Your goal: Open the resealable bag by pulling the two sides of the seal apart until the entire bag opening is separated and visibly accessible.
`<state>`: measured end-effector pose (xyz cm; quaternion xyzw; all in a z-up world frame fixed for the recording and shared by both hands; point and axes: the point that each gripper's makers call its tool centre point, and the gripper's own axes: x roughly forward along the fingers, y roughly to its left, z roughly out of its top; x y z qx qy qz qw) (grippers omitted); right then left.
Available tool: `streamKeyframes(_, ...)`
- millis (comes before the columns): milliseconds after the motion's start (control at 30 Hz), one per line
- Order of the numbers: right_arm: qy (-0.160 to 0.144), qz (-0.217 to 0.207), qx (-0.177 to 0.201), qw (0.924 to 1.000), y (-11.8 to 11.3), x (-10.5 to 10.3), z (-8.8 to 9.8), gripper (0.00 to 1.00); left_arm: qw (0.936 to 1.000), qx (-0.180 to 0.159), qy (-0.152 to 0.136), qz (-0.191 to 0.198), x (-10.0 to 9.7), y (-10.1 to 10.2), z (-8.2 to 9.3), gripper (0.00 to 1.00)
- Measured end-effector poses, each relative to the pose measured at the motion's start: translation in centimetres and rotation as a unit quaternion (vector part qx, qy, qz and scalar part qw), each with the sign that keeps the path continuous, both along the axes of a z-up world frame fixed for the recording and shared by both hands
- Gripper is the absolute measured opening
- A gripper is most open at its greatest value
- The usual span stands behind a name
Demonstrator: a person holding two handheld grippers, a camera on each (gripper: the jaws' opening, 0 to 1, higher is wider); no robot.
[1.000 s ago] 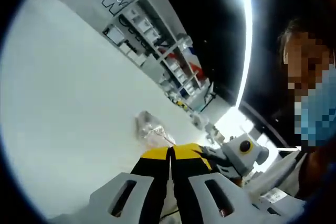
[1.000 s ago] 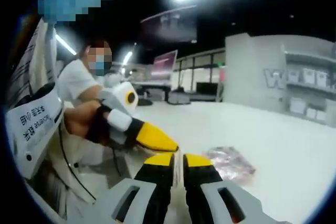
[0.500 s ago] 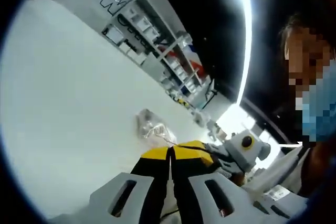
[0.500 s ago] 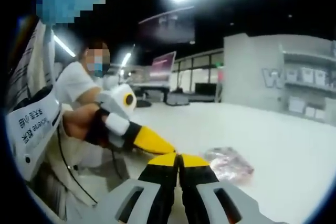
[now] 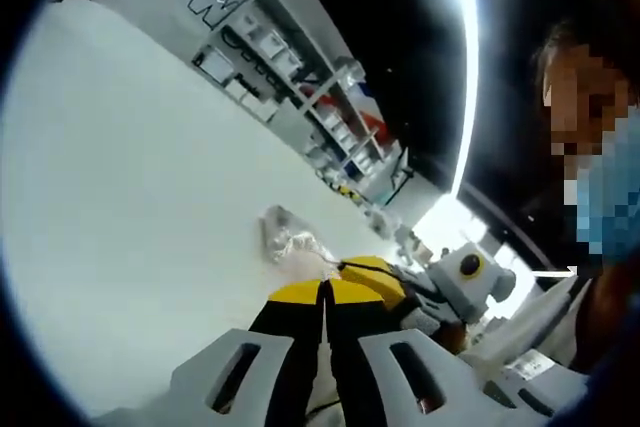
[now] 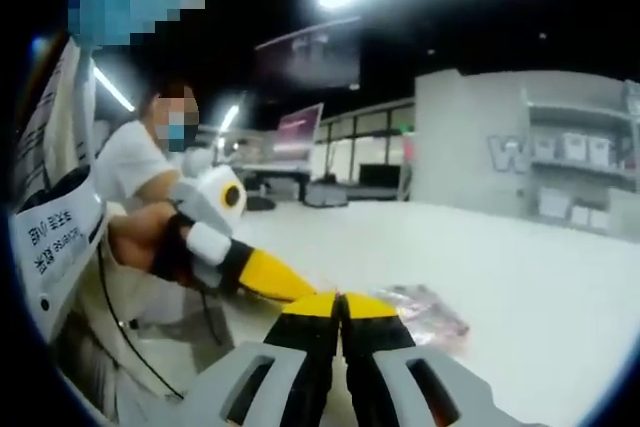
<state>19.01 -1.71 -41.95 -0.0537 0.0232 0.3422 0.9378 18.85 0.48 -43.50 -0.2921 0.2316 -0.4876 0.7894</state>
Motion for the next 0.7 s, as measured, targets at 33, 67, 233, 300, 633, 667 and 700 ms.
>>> streamKeyframes(33, -0.001, -0.002, -0.001, 1.0, 0.0, 0.0, 0.0, 0.0, 1.0, 0.0, -0.001, 0.0, 0.0, 0.0, 0.0, 0.0)
streamKeyframes(67, -0.001, -0.003, -0.001, 1.0, -0.1, 0.1, 0.0, 0.0, 1.0, 0.001, -0.001, -0.001, 0.0, 0.0, 0.0, 0.0)
streamKeyframes(233, -0.005, -0.009, 0.004, 0.9999, -0.4, 0.3, 0.2, 0.0, 1.0, 0.0, -0.001, 0.0, 0.0, 0.0, 0.0, 0.0)
streamKeyframes(300, -0.007, -0.013, 0.008, 0.9999, -0.7, 0.6, 0.6, 0.0, 1.0, 0.001, -0.001, 0.001, 0.1, 0.0, 0.0, 0.0)
streamKeyframes(633, -0.038, -0.053, -0.022, 0.9976, -2.4, 2.1, 1.6, 0.0, 1.0, -0.001, -0.001, -0.005, -0.2, 0.1, 0.1, 0.0)
streamKeyframes(667, -0.039, -0.056, -0.023, 0.9974, -2.4, 2.2, 1.6, 0.0, 1.0, -0.002, -0.001, -0.005, -0.2, 0.1, 0.1, 0.0)
streamKeyframes(700, -0.04, -0.057, -0.023, 0.9973, -2.5, 2.2, 1.7, 0.0, 1.0, -0.003, -0.001, -0.006, -0.3, 0.2, 0.1, 0.0)
